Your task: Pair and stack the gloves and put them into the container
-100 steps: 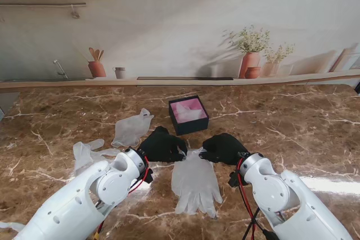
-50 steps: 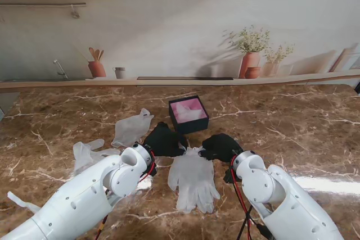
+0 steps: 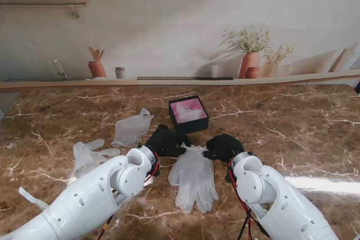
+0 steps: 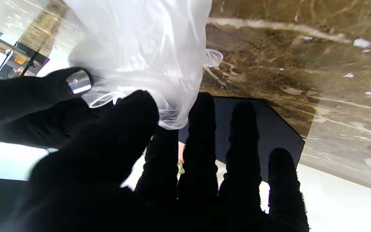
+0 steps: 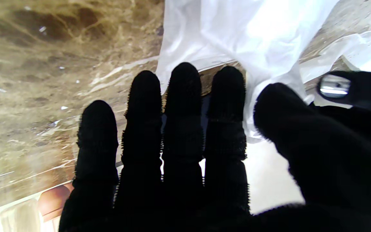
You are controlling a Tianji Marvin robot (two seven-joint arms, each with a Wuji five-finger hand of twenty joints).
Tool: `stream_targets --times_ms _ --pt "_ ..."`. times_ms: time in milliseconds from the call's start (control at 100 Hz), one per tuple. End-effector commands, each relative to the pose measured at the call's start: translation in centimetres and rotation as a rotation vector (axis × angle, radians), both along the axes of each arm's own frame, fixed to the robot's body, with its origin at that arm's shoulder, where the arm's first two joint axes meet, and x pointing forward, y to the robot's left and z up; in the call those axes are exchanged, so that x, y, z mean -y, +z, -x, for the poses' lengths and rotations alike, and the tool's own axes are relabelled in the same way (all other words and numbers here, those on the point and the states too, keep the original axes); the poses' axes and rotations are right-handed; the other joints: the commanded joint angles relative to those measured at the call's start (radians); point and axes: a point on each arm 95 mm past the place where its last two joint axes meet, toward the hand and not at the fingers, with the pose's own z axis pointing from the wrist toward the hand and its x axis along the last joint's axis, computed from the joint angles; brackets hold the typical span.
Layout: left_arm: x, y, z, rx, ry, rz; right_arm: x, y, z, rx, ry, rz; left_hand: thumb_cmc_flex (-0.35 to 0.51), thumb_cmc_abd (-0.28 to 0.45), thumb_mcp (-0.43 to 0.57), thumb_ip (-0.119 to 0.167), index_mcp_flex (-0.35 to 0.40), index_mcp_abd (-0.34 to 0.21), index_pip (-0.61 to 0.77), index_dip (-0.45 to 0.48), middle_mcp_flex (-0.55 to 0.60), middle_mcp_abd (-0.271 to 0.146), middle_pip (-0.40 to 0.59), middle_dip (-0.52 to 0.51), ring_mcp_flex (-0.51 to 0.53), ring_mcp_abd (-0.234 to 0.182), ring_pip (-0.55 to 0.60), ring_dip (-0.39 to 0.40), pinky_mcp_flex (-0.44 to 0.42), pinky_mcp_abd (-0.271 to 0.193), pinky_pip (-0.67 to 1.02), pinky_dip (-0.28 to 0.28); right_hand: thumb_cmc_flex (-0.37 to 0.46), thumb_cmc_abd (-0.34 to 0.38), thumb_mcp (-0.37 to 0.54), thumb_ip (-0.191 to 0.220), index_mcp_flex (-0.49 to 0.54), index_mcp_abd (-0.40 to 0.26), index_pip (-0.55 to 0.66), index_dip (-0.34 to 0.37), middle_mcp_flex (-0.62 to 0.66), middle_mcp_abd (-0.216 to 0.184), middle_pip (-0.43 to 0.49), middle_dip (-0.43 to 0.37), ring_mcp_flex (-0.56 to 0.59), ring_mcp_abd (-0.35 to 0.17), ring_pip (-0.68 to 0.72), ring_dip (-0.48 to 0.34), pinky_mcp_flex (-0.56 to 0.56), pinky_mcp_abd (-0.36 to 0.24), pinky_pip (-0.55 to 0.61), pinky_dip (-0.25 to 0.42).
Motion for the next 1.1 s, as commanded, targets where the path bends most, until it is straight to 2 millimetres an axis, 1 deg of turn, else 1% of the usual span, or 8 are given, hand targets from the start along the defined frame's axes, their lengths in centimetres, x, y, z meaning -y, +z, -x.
stream_targets --times_ms 0,70,190,500,580,660,960,1090 --pt "-0.2 0.0 0.4 0.004 0.006 0.002 0.4 -0.6 0.4 -0.019 -0.02 0.026 -0.047 0.031 0.046 0.043 -0.058 0.027 -0.057 -0.013 -0.09 -0.009 -0.028 -0.043 -0.065 -0.015 -0.051 -0.035 -0.024 -0.031 -0.03 -0.018 -0.056 -0.018 -0.033 0.023 -0.068 0.001 -0.064 -0.053 -0.044 -0.023 -0.048 -0.036 -0.01 -0.027 -0.06 -0.034 -0.015 -0.016 -0.041 -0.04" --pt "-0.6 0.3 0.6 0.0 0.006 -0.007 0.5 -0.5 0.6 -0.008 -0.036 0.057 -0.055 0.03 0.027 0.044 -0.124 0.054 -0.138 -0.044 -0.239 0.0 -0.045 -0.074 -0.141 -0.033 -0.124 -0.098 -0.021 -0.044 -0.091 -0.055 -0.107 0.036 -0.102 0.122 -0.144 0.06 -0.375 0.069 -0.177 -0.032 -0.122 -0.087 -0.053 -0.029 -0.14 -0.065 -0.046 -0.022 -0.094 -0.074" --pt "-1.1 0.7 0.9 -0.003 0.012 -0.018 0.8 -0.4 0.8 0.006 -0.064 0.097 -0.065 0.022 0.003 0.043 -0.164 0.075 -0.214 -0.081 -0.381 0.006 -0.07 -0.117 -0.225 -0.05 -0.203 -0.186 -0.018 -0.062 -0.168 -0.097 -0.108 0.035 -0.166 0.132 -0.289 0.108 -0.493 0.056 -0.325 -0.025 -0.165 -0.118 -0.11 -0.033 -0.202 -0.088 -0.084 -0.027 -0.154 -0.094" --pt "-2.4 2.0 2.3 0.026 0.036 0.051 0.1 0.8 0.7 0.094 -0.073 0.157 -0.096 0.048 -0.062 0.047 -0.176 0.081 -0.254 -0.103 -0.461 0.01 -0.08 -0.131 -0.292 -0.062 -0.237 -0.251 -0.006 -0.102 -0.256 -0.162 -0.021 -0.002 -0.35 0.123 -0.534 0.199 -0.653 -0.06 -0.592 0.009 -0.247 -0.284 -0.24 0.033 -0.435 -0.245 -0.092 0.019 -0.271 -0.157" --pt "-2.7 2.7 3.0 0.046 0.04 0.075 -0.5 0.9 0.4 0.078 -0.077 0.193 -0.096 0.05 -0.071 0.047 -0.171 0.078 -0.252 -0.103 -0.458 0.003 -0.082 -0.132 -0.291 -0.067 -0.237 -0.255 -0.005 -0.09 -0.255 -0.165 -0.008 -0.01 -0.464 0.143 -0.557 0.223 -0.658 -0.082 -0.606 0.029 -0.246 -0.319 -0.203 0.053 -0.437 -0.265 -0.04 0.024 -0.229 -0.155" --pt "-3.1 3.3 3.8 0.064 0.047 0.093 -1.2 0.7 0.2 0.064 -0.104 0.253 -0.091 0.066 -0.1 0.049 -0.165 0.074 -0.251 -0.103 -0.454 0.0 -0.089 -0.137 -0.288 -0.072 -0.243 -0.265 -0.009 -0.079 -0.246 -0.164 -0.054 -0.033 -0.437 0.158 -0.553 0.229 -0.648 -0.089 -0.588 0.039 -0.221 -0.323 -0.157 0.049 -0.408 -0.252 -0.006 0.011 -0.18 -0.14" --pt "-4.3 4.1 5.4 0.103 0.113 0.167 -3.4 -1.1 -0.5 0.014 -0.132 0.462 -0.081 0.071 -0.111 0.052 -0.142 0.064 -0.242 -0.099 -0.442 -0.014 -0.098 -0.142 -0.284 -0.093 -0.257 -0.277 -0.014 -0.071 -0.261 -0.17 -0.183 -0.009 -0.364 0.136 -0.588 0.286 -0.648 -0.132 -0.5 0.044 -0.104 -0.247 -0.03 -0.036 -0.057 -0.009 0.081 -0.094 0.032 -0.044" --pt "-4.8 4.5 5.8 0.126 0.129 0.176 -4.1 -1.9 -0.4 -0.035 -0.103 0.494 -0.08 0.073 -0.116 0.052 -0.135 0.063 -0.24 -0.098 -0.437 -0.018 -0.099 -0.144 -0.279 -0.095 -0.259 -0.279 -0.015 -0.069 -0.265 -0.168 -0.142 -0.036 -0.372 0.134 -0.487 0.231 -0.571 -0.13 -0.333 -0.059 0.139 -0.027 0.01 -0.08 0.111 0.085 0.105 -0.099 0.086 -0.012"
